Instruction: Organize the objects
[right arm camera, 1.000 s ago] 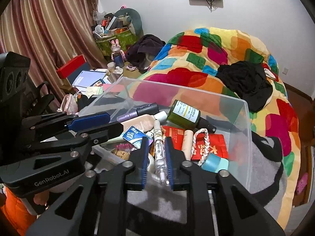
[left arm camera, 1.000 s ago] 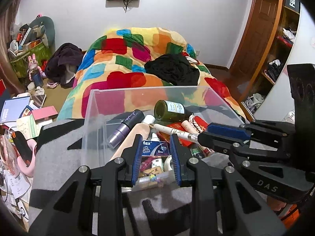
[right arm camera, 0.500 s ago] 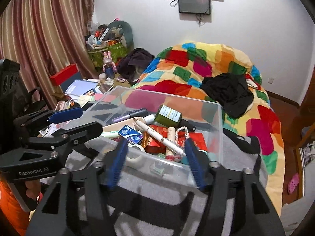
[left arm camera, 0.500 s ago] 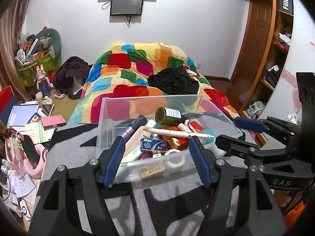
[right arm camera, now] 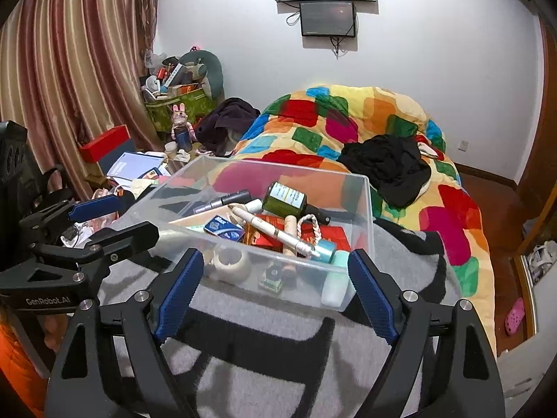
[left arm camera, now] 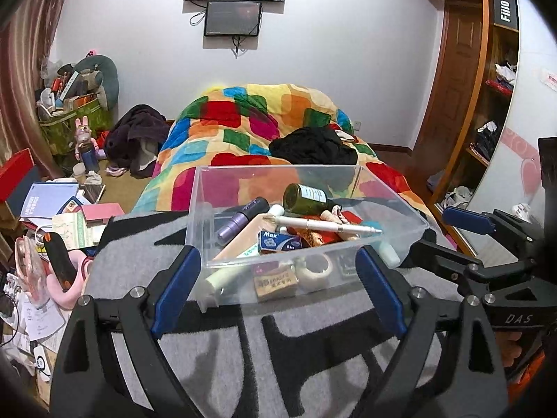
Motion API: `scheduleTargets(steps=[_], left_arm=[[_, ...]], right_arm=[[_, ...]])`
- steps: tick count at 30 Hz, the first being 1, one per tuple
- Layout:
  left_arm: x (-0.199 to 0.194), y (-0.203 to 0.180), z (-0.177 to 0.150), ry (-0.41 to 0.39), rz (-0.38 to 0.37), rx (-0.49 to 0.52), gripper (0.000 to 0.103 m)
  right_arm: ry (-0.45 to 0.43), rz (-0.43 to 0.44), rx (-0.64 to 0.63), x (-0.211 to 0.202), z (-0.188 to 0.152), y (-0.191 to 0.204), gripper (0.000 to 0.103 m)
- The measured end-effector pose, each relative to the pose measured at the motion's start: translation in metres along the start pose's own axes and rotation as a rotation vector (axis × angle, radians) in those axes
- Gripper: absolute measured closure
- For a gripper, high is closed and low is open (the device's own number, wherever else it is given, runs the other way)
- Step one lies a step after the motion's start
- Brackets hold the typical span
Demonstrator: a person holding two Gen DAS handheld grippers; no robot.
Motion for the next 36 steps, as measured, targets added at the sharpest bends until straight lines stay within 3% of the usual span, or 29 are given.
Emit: scheduleTargets(steps=[36], left_arm=[[0.004, -0.002, -0.014, 0.026, -0.012, -0.018, 0.012]], right_arm=[[0.014, -0.001, 0.028, -0.001, -0.015, -0.005, 0.02]])
Point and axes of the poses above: each gripper's, at about its wrist camera, not at the fingertips, and x roughly the way its jaws point, y to its left, z to its top, the point moved 10 cm from there along x, roughly the way its jaws point, and after that the axes turned 4 degrees about z, right-handed, at the moved point
